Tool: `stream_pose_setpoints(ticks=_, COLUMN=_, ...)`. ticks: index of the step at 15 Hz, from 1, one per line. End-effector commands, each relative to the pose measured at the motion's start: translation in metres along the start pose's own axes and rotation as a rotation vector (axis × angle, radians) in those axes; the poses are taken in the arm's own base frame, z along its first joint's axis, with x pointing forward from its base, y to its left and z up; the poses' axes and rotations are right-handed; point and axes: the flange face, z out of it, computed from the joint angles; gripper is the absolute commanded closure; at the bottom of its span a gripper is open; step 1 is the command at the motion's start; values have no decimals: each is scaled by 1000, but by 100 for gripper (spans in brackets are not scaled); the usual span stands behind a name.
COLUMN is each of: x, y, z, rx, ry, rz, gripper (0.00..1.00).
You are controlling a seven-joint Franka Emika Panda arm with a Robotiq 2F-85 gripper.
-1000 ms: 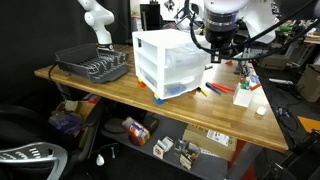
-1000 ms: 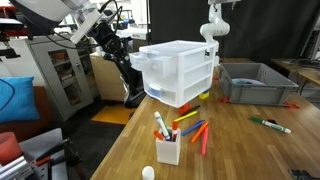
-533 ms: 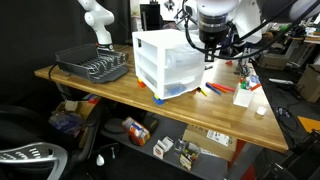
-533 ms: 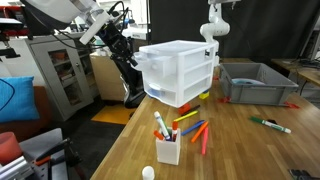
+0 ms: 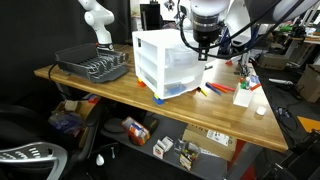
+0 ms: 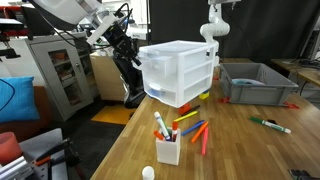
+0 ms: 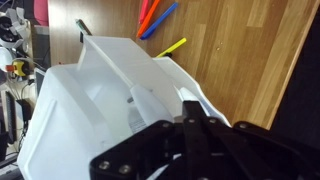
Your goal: Push the top drawer closed
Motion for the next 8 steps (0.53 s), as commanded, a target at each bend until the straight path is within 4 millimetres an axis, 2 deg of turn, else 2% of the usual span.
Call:
stream_pose_setpoints(ticks=1, x=9, y=4, z=5, rx=-10, ry=19, rz=-15, gripper=100)
stream_pose_setpoints(ticks=8, x=23, y=18, z=9, rx=-52, ry=30, rz=-40, gripper=100)
